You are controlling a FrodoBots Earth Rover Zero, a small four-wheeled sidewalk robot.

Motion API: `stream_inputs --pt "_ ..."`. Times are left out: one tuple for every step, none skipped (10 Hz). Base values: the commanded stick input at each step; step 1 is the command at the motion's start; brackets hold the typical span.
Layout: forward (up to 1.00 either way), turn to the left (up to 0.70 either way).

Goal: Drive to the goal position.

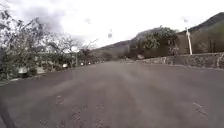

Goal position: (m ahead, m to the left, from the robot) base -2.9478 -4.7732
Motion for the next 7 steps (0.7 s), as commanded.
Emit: stream_inputs --pt "0.70 0.00" --pt "0.70 0.00" --pt "0.70 0.00" --pt "0.70 0.00" --pt "0.70 0.00" --pt "0.70 0.00" --pt "0.70 0.00"
